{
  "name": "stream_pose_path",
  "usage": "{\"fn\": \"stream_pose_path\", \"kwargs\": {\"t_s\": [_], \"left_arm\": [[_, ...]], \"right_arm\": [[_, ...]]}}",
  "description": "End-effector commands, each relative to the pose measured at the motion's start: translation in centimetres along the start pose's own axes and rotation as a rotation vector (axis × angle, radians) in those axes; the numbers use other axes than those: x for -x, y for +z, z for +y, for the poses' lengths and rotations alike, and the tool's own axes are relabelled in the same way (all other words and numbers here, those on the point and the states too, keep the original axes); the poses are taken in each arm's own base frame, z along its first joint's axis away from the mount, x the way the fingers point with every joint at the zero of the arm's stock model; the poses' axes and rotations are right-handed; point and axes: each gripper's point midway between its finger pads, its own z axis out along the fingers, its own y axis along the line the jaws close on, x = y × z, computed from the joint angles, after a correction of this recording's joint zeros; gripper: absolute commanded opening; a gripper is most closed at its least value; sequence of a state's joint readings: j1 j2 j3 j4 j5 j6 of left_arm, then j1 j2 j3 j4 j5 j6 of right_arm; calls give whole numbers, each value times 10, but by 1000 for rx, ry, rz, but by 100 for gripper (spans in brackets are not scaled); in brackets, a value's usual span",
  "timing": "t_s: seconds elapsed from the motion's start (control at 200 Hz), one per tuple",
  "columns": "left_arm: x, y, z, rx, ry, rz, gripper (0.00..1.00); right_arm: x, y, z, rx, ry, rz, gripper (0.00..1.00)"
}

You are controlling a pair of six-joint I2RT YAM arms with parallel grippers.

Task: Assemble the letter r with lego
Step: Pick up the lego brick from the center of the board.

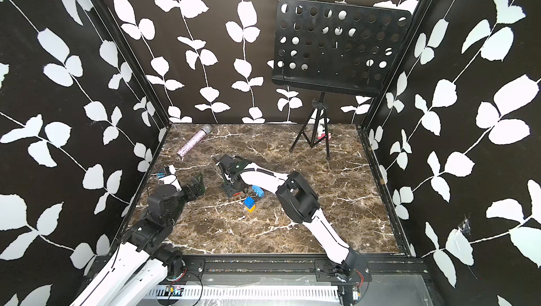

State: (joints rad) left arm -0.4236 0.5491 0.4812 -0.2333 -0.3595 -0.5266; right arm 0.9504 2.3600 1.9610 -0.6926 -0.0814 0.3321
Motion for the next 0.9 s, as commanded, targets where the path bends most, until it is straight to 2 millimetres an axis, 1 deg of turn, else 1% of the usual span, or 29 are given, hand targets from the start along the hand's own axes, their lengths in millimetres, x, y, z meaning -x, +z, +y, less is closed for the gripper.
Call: {"fn": "stream_pose_path", "kwargs": {"t_s": [0.0,0.11,0.16,0.255,0.335,0.405,0.445,0.455,0.505,0.575,0.625,0.65,0.655,0.67,0.7,0.75,0.845,0.87,0.88,0.895], "left_arm": [[2,1,1,1,4,-13,99],[3,0,0,-3,4,-15,98],[3,0,0,-4,2,-16,98],[6,1,-4,-14,14,-20,98],[13,1,-8,-21,39,-33,99],[26,1,-19,-52,77,-53,98],[35,1,-27,-80,108,-67,99],[37,1,-30,-89,114,-70,99],[47,2,-40,-116,147,-85,99],[60,4,-56,-163,188,-101,98],[68,5,-73,-226,223,-110,98],[70,7,-82,-264,239,-115,98],[70,7,-84,-272,240,-114,98],[72,8,-90,-299,251,-118,98],[74,9,-103,-352,274,-125,98],[75,12,-124,-450,305,-138,98],[69,17,-159,-624,362,-163,97],[66,18,-168,-668,384,-176,97],[65,17,-172,-686,397,-183,96],[62,17,-177,-709,421,-191,96]], "right_arm": [[2,-1,2,-17,2,-2,61],[6,-7,3,-14,-5,-16,54],[8,-11,3,-14,-7,-23,53],[14,-27,3,-25,-17,-49,49],[26,-56,3,-20,-28,-109,49],[40,-93,4,23,-17,-184,49],[48,-115,3,65,-3,-236,48],[49,-119,1,72,5,-245,48],[57,-149,-5,122,37,-315,48],[63,-186,-19,208,91,-392,48],[63,-208,-33,263,137,-436,48],[60,-216,-41,296,160,-450,48],[61,-221,-43,311,166,-463,49],[59,-223,-45,326,174,-466,49],[57,-234,-52,376,190,-491,49],[50,-246,-62,455,219,-508,48],[32,-270,-73,567,219,-527,48],[27,-267,-78,576,227,-519,48],[25,-278,-77,584,215,-540,48],[22,-284,-78,593,209,-549,48]]}}
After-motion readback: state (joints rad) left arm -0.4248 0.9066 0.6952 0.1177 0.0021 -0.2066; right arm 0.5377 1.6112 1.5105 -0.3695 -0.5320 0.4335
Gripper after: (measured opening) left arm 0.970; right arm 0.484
